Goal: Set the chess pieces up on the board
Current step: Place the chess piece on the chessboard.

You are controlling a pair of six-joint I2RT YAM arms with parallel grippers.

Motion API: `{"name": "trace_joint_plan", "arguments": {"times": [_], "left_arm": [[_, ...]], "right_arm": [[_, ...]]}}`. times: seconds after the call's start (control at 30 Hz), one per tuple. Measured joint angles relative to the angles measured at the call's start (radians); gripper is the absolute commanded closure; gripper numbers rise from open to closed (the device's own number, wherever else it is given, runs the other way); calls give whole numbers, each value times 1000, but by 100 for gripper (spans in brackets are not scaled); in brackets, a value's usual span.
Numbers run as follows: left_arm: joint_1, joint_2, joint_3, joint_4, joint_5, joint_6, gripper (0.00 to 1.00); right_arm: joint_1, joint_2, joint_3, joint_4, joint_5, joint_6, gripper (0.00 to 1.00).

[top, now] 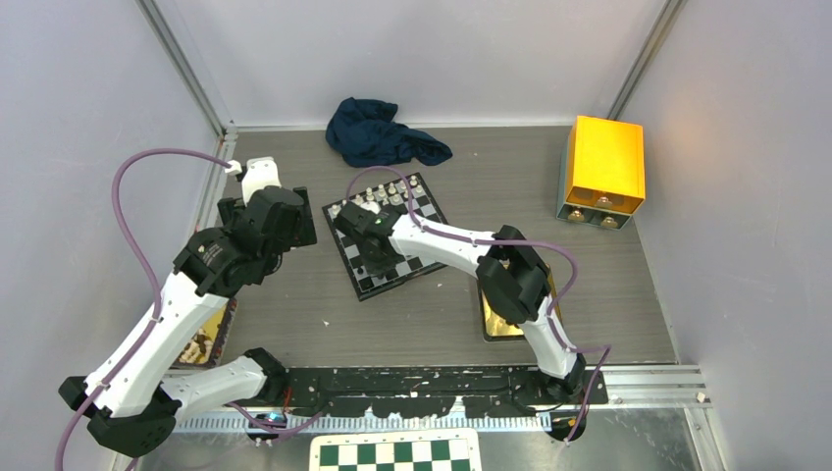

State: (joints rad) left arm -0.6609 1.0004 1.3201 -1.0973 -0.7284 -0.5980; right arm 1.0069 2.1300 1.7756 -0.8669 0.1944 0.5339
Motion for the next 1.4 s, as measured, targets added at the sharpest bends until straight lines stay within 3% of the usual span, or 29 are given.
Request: {"name": "trace_joint_plan", "arguments": {"times": [1.4], "left_arm": [[0, -5, -10, 0, 6, 1, 1]], "right_arm": [[8, 29, 18, 7, -13, 20, 99]]}}
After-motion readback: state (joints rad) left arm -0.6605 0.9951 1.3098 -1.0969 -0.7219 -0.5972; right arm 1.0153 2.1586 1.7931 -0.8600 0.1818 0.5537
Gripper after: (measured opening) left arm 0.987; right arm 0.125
